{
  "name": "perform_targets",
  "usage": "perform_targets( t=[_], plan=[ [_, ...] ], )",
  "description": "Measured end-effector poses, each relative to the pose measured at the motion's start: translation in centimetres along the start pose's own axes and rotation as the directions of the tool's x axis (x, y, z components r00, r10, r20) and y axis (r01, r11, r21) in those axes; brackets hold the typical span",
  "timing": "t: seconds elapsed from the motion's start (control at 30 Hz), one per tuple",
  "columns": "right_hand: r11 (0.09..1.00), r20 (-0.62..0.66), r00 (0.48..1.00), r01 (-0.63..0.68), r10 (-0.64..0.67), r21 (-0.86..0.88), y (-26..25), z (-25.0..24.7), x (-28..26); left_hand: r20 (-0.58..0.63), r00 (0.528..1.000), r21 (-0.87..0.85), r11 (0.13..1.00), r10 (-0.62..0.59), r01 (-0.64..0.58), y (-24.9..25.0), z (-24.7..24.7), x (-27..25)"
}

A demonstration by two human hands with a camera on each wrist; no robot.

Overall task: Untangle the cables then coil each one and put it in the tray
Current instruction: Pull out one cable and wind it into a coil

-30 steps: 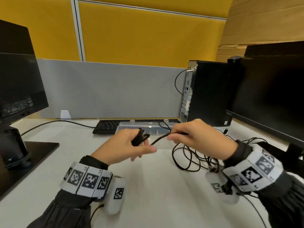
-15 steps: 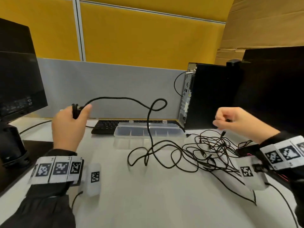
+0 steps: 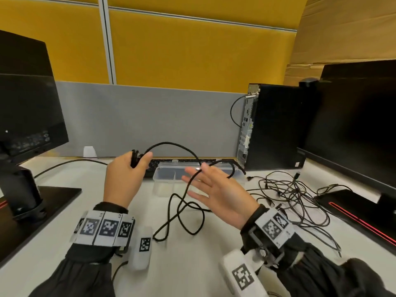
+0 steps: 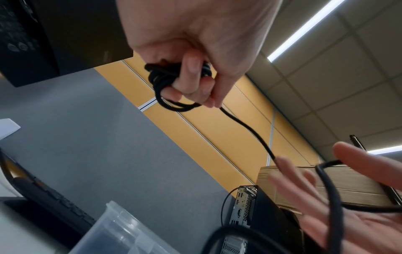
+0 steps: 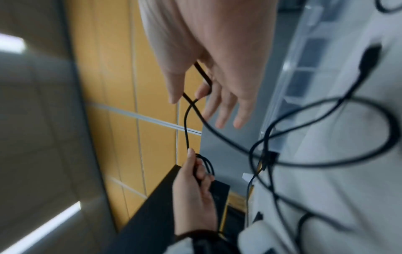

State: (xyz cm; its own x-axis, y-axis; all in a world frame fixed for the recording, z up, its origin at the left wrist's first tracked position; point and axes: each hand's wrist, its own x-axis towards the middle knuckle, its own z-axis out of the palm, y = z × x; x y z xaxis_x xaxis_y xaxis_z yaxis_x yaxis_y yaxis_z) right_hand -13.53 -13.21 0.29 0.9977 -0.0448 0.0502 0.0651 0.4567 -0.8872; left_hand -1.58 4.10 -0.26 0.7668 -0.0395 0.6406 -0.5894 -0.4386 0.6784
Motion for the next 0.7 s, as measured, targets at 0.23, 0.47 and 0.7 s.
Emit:
perform_targets(
  t=[0.23, 0.47, 0.7],
  plan=[
    [0.998, -0.063, 0.998, 0.022, -0.025, -0.057, -3.2, -1.5, -0.4, -0.036, 0.99, -0.09, 0.987, -0.14, 0.136, -0.9, -1.7, 0.9],
    [0.404, -0.168, 0.871, 0.037, -0.461, -0.914, -12.4, -6.4, -3.5, -0.212, 0.924, -0.189, 0.941, -0.318, 0.28, -3.2, -4.7, 2.2],
    [-0.13, -0.016, 0.804, -0.115, -0.595, -0.985, -17.0, -10.2, -2.3, -0.119, 0.929, -0.257, 0.915, -0.35, 0.311, -2.5, -3.6, 1.8]
  ],
)
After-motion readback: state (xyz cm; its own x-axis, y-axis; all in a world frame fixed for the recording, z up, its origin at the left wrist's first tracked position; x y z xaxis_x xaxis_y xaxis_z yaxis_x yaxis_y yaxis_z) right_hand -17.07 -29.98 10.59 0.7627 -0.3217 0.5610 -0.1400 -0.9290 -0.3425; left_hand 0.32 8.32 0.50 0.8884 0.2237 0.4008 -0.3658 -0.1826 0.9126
